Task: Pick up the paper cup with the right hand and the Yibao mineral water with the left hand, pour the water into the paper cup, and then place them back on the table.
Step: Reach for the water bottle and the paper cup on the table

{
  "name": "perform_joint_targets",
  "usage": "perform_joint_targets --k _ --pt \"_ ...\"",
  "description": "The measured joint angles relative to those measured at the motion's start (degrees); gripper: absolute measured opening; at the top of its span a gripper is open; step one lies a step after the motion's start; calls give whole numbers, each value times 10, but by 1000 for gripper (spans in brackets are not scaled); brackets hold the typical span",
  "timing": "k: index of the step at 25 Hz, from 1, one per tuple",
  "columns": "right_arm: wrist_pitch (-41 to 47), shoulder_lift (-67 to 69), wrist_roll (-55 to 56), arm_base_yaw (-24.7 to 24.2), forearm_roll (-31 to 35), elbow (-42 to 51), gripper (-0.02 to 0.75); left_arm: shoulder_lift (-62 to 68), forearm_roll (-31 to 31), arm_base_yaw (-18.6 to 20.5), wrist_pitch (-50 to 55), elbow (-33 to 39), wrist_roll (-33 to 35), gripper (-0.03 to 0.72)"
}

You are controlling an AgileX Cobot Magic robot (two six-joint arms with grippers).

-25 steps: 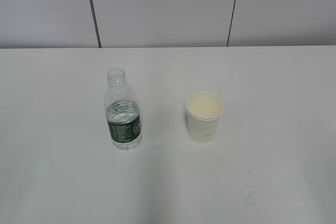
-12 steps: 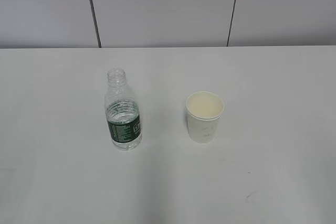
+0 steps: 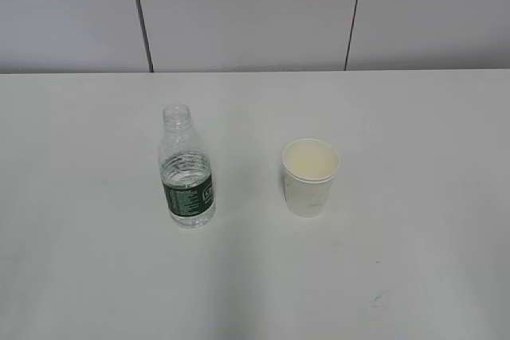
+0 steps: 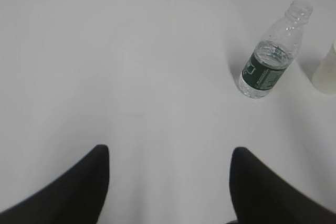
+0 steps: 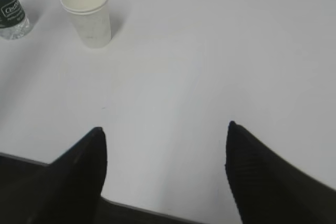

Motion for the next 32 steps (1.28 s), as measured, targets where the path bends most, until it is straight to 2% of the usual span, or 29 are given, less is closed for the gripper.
perform_joint_targets --k 4,9,14,21,27,32 --pt "-50 0 0 0 0 -9 552 0 0 0 -17 -7 0 449" --pt "-143 0 0 0 -5 -2 552 0 0 0 -123 -6 8 449" --pt "-224 0 0 0 -7 47 552 0 0 0 -250 37 24 449" --pt "-352 24 0 0 -20 129 552 0 0 0 -369 110 24 449" --pt "-425 68 0 0 -31 134 549 29 0 0 -463 143 24 449" --pt "-458 113 0 0 -33 134 538 95 0 0 -499 150 24 449"
